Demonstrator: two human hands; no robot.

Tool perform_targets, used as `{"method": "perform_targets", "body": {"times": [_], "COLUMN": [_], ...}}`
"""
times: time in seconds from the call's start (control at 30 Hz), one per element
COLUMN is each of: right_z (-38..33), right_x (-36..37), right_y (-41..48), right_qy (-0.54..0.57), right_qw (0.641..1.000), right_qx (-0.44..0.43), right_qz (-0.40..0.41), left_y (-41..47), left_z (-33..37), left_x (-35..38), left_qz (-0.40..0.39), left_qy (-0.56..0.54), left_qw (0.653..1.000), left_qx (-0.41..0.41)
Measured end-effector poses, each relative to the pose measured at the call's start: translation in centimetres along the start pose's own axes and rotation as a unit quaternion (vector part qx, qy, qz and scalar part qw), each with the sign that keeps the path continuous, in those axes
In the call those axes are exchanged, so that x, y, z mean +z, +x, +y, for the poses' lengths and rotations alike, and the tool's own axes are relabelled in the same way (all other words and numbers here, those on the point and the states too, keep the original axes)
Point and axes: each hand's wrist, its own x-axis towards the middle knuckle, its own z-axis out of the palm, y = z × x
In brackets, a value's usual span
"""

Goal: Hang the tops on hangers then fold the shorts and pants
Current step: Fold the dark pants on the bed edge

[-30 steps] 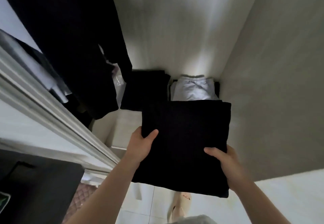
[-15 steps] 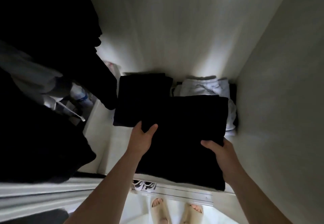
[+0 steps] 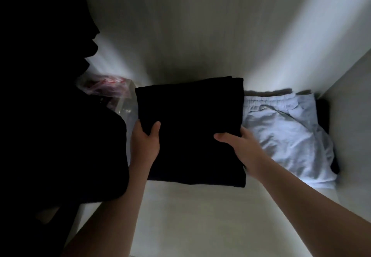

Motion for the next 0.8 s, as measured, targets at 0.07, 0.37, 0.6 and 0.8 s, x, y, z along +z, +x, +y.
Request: {"method": "perform_targets", "body": {"times": [0.07, 0.37, 0.6, 0.8], "right_z": [0.5, 3.6, 3.8, 4.2], "right_x": [1.0, 1.4, 1.7, 4.4], "right_y": [2.5, 9.6, 3.8, 2.7], "right_qy": [0.009, -0.169, -0.338, -0.336], "right_qw": [1.000, 0.985, 0.912, 0.929], "right_qx": [0.003, -0.015, -0.189, -0.153], "right_qz": [-0.018, -0.020, 0.137, -0.030], "left_y": [1.8, 4.3, -2.4, -4.6], "left_z": [-0.7, -2.4, -2.0, -3.4], "left_x": [-0.1, 2.0, 3.3, 4.8], "left_qz": [0.013, 0.027, 0.068, -0.028], "left_qy": [0.017, 0.167, 0.279, 0.351], "left_qw": [1.000, 0.985, 0.951, 0.919], "left_qx": [-0.003, -0.035, 0.111, 0.177]}}
